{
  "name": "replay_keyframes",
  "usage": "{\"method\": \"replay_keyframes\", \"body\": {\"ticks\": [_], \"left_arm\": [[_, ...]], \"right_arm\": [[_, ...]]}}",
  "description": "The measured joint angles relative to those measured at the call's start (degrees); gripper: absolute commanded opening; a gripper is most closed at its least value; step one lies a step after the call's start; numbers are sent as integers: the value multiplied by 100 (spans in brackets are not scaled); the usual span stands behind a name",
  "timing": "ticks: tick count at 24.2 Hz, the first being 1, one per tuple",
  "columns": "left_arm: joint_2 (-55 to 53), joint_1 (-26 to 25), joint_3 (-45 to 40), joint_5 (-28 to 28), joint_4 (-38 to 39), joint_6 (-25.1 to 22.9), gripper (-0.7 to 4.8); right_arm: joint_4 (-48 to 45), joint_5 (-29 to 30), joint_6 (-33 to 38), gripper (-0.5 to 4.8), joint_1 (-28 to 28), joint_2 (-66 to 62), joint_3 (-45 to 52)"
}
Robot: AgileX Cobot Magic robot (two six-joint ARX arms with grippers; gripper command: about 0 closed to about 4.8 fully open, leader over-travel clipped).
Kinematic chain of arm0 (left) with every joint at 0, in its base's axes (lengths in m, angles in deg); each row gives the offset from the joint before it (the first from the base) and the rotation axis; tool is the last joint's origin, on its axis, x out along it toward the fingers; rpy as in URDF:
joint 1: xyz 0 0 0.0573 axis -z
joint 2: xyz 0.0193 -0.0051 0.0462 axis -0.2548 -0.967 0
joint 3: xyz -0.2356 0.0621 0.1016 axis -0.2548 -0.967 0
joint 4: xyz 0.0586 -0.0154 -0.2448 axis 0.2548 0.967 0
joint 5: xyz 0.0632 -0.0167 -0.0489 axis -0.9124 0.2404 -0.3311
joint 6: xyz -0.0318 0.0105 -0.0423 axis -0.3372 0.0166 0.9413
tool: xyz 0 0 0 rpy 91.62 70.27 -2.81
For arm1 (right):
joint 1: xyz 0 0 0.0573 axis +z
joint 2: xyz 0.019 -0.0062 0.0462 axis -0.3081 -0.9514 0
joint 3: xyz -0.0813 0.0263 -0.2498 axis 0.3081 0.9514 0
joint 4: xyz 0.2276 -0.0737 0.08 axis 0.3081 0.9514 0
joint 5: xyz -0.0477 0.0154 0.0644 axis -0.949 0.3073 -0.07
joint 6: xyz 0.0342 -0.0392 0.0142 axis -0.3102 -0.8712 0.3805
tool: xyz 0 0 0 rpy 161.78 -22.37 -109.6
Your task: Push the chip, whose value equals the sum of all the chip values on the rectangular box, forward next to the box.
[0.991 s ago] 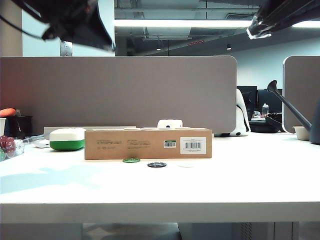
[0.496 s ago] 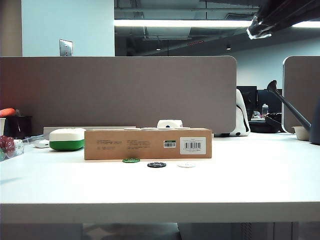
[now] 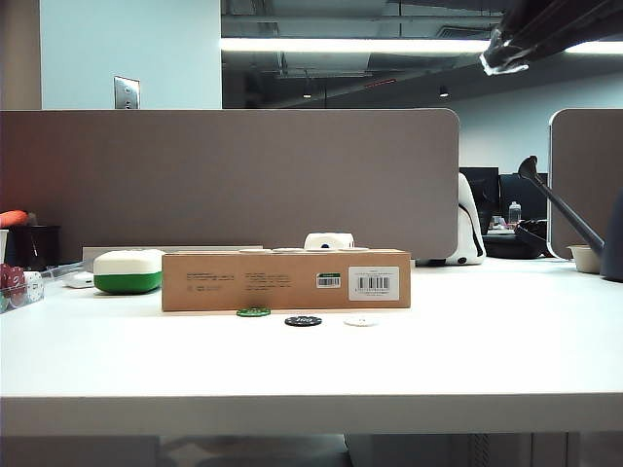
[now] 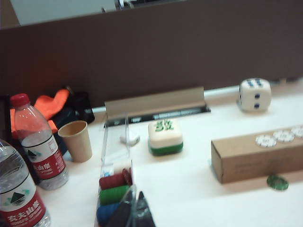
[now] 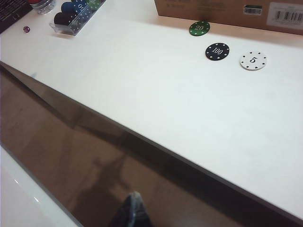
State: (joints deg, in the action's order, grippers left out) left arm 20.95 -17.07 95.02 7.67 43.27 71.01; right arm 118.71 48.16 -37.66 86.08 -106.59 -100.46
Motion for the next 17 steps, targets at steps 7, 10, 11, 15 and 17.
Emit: {"method": "replay_keyframes", "body": {"ticks": [7,10,11,15,17], "left_arm": [[151,-129,-1141,-225,-975,645,-5],[153,-129,-1700,-216,-1611,785,-5],[151,-129,-1832,-216,-1740,804,-5],[151,-129,-2487,-219,-2638,975,-5],[153,-129,-2645,-221,-2715,1054,-5]], "right_arm": [[2,0,2,-4,0,-2,0],[0,7,2,-4,0,-2,0],[0,7,2,-4,0,-2,0],[0,7,2,-4,0,-2,0],[0,7,2,-4,0,-2,0]]}}
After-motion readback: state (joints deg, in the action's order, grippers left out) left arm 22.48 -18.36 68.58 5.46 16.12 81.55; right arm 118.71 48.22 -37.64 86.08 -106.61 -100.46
